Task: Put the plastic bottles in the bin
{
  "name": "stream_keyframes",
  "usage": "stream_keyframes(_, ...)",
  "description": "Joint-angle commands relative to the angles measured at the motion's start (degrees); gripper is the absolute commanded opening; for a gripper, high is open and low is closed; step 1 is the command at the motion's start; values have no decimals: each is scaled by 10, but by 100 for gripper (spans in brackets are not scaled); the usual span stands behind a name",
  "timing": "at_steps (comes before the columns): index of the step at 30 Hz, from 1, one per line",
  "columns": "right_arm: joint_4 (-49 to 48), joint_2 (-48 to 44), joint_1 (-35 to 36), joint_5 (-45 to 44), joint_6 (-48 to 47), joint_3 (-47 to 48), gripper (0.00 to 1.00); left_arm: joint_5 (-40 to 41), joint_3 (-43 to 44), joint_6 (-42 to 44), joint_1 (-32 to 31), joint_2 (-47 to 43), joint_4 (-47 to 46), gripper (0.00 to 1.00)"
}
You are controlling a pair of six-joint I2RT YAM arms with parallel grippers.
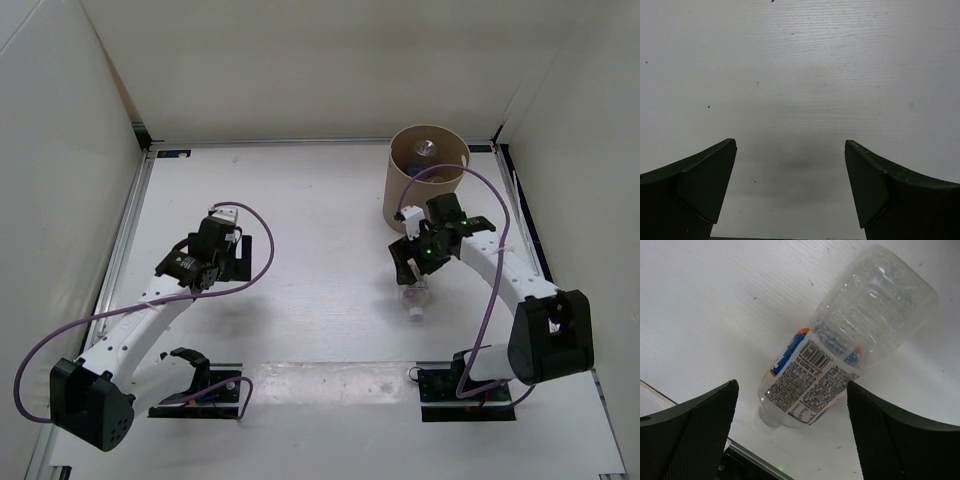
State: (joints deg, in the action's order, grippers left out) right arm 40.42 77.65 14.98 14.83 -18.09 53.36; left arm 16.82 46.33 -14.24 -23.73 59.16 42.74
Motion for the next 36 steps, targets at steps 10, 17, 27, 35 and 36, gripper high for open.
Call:
stream_keyframes(10,-8,51,26,-76,39,31,90,6,-10,22,4,-9,-11,100)
stream_keyframes(17,8,68,82,-86,25,36,82,10,-12,22,5,-4,-12,100)
stream_keyframes(27,40,78,278,-123,-132,-4,48,13,-11,22,18,-1,-13,100)
stream_keyframes(35,46,102,295,-131,-192,2,31,15,-13,23,22,-6,-9,100)
stream_keyframes(36,48,108,300,-134,-201,9,35,15,-14,25,20,-7,-11,100)
